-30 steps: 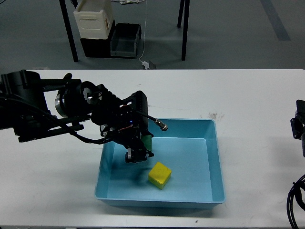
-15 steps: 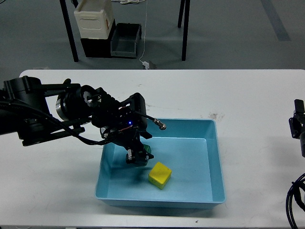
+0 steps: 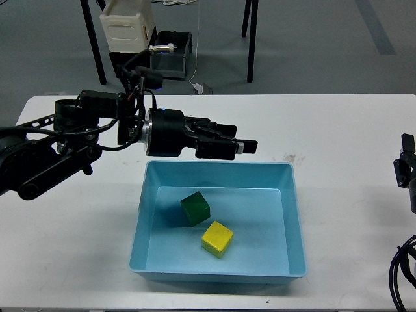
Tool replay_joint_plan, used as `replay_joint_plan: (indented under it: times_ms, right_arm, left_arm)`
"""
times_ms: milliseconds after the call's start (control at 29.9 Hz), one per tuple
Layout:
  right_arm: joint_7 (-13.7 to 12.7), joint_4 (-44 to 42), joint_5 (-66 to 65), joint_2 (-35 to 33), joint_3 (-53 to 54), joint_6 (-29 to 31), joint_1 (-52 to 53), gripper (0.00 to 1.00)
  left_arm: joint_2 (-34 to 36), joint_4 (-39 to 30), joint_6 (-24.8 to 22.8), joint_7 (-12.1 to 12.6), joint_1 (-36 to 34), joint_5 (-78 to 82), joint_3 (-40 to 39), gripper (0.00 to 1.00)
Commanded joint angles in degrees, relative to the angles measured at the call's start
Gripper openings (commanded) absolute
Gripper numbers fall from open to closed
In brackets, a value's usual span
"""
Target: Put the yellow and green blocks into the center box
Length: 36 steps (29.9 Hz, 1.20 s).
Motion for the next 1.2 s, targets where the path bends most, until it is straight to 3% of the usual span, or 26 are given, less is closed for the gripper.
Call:
replay_joint_plan:
  times_ms: [0, 167, 267, 367, 535, 702, 802, 902, 1169]
  right_arm:
    - [-0.8, 0.9, 13.0, 1.3, 0.1, 0.9, 0.2, 1.0]
    - [-6.8, 0.6, 42.2, 0.8, 1.0, 11.4, 1.0, 1.0]
    - [-10.6, 0.5, 49.3, 0.5, 1.4, 16.6, 0.9, 1.0]
    - [-12.6, 0.4, 50.6, 0.8, 1.4, 18.3, 0.2, 1.0]
    - [-13.3, 0.4, 51.9, 1.8, 1.4, 18.6, -1.9, 1.0]
    - [-14.2, 0.7, 57.9, 3.1, 1.8, 19.0, -4.0, 1.0]
    - [-14.5, 0.8, 61.6, 3.2, 1.9, 20.4, -4.9, 1.0]
    - [-14.6, 0.9, 64.5, 3.2, 1.9, 21.5, -6.4, 1.0]
    - [-14.6, 1.1, 65.2, 5.2, 1.0, 24.0, -9.1, 1.0]
  left_arm:
    - [0.2, -2.6, 0.0, 0.0, 12.5, -15.3, -14.6, 1.0]
    - [-0.3, -8.4, 0.0, 0.0, 29.3, -29.2, -29.8, 0.99]
    - [-0.3, -8.4, 0.0, 0.0, 36.3, -39.3, -33.3, 0.99]
    - [0.0, -8.4, 0.1, 0.0, 41.6, -50.8, -33.9, 0.99]
    - [0.0, -8.5, 4.3, 0.0, 47.5, -72.7, -33.4, 0.99]
    - [0.0, -8.6, 4.4, 0.2, 51.5, -91.1, -32.3, 1.0]
    - [0.4, -9.3, 5.4, 2.0, 53.3, -93.9, -32.0, 1.0]
    - [2.4, -12.7, 6.9, 6.9, 56.6, -95.2, -32.0, 1.0]
    - [2.8, -17.9, 5.2, 7.7, 60.6, -108.5, -31.9, 1.0]
